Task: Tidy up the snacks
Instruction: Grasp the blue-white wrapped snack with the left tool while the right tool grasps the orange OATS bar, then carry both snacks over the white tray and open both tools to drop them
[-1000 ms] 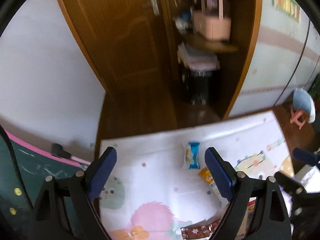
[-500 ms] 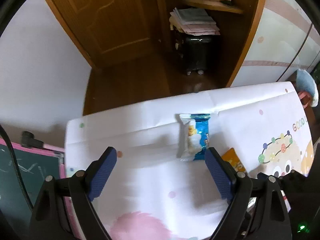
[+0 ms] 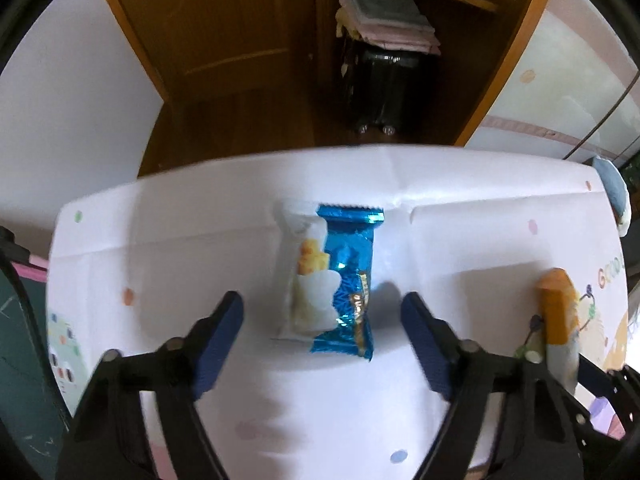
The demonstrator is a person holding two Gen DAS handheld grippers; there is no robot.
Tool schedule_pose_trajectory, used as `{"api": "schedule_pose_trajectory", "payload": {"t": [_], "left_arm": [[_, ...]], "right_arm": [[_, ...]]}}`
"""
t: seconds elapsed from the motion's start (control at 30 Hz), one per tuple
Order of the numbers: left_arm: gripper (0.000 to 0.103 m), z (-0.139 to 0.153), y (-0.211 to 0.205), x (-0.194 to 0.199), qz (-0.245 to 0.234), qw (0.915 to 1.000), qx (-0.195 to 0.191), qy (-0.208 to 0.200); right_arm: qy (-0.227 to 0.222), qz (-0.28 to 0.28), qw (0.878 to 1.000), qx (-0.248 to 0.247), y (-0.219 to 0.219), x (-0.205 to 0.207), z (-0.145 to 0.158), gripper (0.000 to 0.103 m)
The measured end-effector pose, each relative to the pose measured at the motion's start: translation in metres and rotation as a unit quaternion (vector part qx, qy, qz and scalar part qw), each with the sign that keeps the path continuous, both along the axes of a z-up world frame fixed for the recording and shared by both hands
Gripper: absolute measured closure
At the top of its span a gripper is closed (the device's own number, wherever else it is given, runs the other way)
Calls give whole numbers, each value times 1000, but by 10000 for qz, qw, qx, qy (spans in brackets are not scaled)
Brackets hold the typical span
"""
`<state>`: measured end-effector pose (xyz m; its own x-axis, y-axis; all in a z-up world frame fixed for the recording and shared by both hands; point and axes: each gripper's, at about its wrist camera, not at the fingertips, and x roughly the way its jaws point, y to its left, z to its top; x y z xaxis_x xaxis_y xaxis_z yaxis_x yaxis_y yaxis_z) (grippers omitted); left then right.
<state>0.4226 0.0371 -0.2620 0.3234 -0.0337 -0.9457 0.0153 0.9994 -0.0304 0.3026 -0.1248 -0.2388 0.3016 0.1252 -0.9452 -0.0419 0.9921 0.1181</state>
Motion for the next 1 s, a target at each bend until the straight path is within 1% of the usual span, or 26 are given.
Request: {"api": "schedule_pose_trajectory", "payload": {"t": [0.1,0.13,0.17,0.2,0.37,0.47,0.53,0.67,0.73,0.77,0.87,0.93,1.0], "left_arm": [[34,1,-2,-1,65,9999,-51,-114],[46,1,-3,-2,19,9998,-57,-172],[63,3,-4,-4,-40,9997,-60,-221],[69,4,-5,-5,-94,9997,-66,-238],[70,7,-8,-17,-152,9996,178,-169],[70,13,-7,-27,-167,9994,294,-120],[71,24,-7,-37,-230,9992,304,-132],[71,69,-9,-68,-458,9978,302,-365],[71,98,-10,-88,-560,9967,274,-513],[71,113,-11,-97,-613,9958,289,-613],[71,160,-10,-139,-778,9918,312,-960],[71,185,-10,-157,-860,9894,282,-1133],[71,213,-10,-189,-944,9862,230,-1337]], "right_arm": [[-49,66,10000,-42,5,-4,0,62],[-73,83,9999,-84,6,-4,-1,62],[-83,86,9999,-103,6,-4,-1,62],[-89,98,9998,-120,8,-4,-1,62],[10,102,9999,17,7,-4,1,63],[-68,121,9999,59,9,-10,13,63],[-143,122,9998,119,9,-17,25,63],[-390,149,9989,217,7,-27,55,63],[-594,181,9977,283,7,-39,82,63],[-659,190,9972,294,6,-43,90,63],[-1007,272,9937,420,7,-71,132,63],[-1189,321,9912,494,7,-86,154,63],[-1438,433,9869,582,8,-113,182,63]]}}
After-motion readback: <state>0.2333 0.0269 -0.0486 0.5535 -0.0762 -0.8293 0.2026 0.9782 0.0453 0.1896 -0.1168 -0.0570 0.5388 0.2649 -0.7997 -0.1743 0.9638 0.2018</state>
